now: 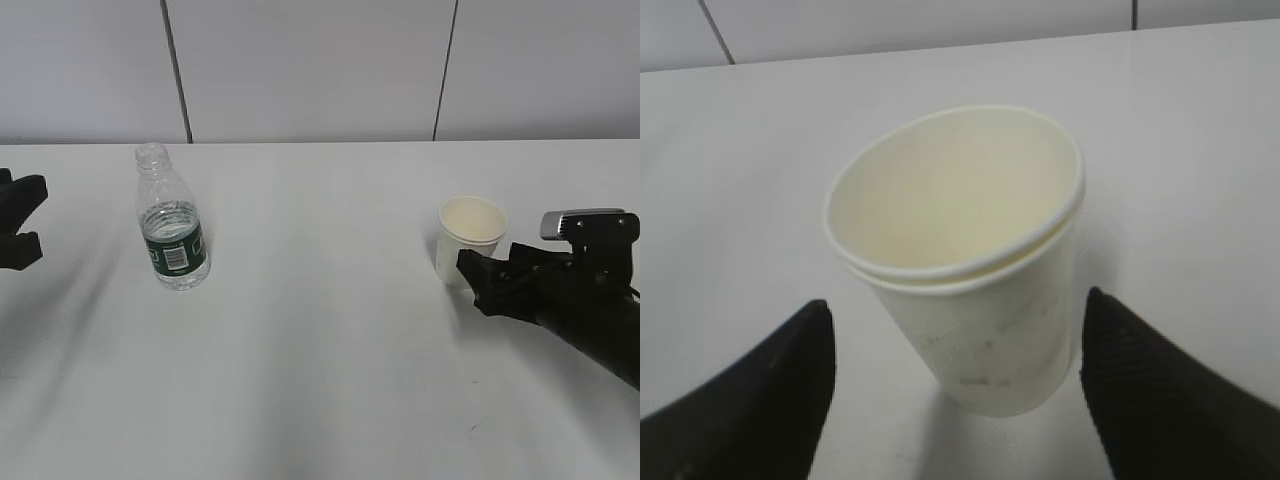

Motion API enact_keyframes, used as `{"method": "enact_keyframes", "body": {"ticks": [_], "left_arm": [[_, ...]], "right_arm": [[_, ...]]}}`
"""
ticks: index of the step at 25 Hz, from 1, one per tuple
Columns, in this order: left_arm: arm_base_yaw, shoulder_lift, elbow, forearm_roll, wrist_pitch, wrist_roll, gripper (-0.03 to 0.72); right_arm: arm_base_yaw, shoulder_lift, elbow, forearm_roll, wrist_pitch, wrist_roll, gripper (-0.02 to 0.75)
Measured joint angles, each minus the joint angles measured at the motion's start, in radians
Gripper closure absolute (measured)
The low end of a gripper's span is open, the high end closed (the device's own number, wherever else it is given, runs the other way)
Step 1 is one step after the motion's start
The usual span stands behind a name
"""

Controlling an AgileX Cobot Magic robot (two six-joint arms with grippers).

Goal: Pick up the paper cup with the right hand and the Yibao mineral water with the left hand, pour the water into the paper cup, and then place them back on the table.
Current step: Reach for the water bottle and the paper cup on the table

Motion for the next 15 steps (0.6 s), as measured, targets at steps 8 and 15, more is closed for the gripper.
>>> {"method": "enact_keyframes", "body": {"ticks": [8,15], "left_arm": [[0.0,0.0,0.0,0.0,0.0,0.0,0.447],[0.0,0.0,0.0,0.0,0.0,0.0,0.447]], "right_arm": [[0.0,0.066,-0.059,0.004,0.0,-0.002,0.143],[0.0,0.104,-0.1,0.004,0.0,-0.002,0.143]]}}
